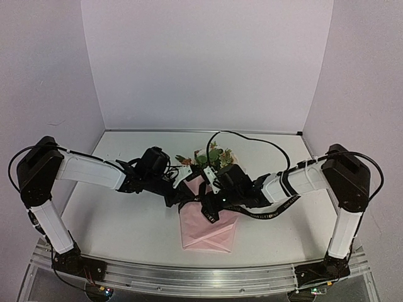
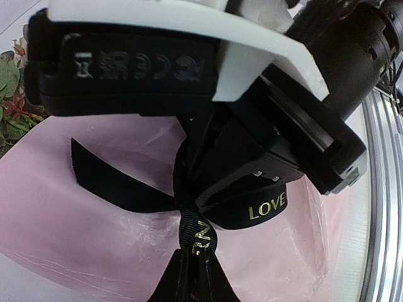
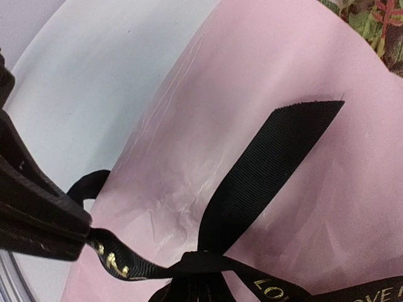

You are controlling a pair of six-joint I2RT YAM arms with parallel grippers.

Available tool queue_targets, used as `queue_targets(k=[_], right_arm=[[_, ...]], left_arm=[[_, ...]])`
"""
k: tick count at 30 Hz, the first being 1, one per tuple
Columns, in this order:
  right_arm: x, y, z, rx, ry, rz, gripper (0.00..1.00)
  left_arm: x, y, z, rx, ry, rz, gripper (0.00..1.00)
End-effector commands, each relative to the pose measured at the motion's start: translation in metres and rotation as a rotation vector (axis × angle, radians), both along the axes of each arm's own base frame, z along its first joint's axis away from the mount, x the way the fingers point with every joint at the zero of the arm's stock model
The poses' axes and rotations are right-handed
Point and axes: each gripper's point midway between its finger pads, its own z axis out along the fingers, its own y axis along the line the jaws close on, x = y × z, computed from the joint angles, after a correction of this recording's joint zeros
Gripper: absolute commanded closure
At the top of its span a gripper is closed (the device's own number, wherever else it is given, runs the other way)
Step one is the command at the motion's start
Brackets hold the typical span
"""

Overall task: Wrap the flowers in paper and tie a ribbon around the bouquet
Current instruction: Cross the ribbon over the folded bouquet.

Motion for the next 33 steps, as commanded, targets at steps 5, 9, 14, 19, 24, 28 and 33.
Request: queue_targets(k=[5, 9, 14, 19, 24, 28, 33], right_arm=[[0.008, 0.005, 0.013, -0.001, -0.059, 0.008, 0.99], [-0.002, 0.002, 0.022, 0.019, -0.047, 0.040, 0.87], [-0.012, -0.004, 0.033, 0.031, -0.020, 0.046, 0.69], [-0.014, -0.023, 0.045, 0.021, -0.046, -0.003, 0.55], [-0.003, -0.068, 0.068, -0.025, -0.154, -0.163, 0.33], [0.007, -0.121, 0.075, -0.073, -0.171, -0.362, 0.23], [0.003, -0.168, 0.073, -0.102, -0.077, -0.504, 0.20]], left_arm=[[0.030, -0.004, 0.030, -0.055, -0.008, 0.168, 0.63], [0.045, -0.001, 0.046, -0.114, -0.008, 0.277, 0.48], [0.070, -0.002, 0.052, -0.130, 0.038, 0.421, 0.43], [0.094, -0.003, 0.050, -0.098, 0.041, 0.530, 0.43], [0.113, -0.006, 0.032, 0.023, 0.041, 0.656, 0.43], [0.109, -0.019, 0.021, 0.109, 0.001, 0.704, 0.40], [0.108, -0.030, 0.021, 0.170, -0.040, 0.830, 0.36]])
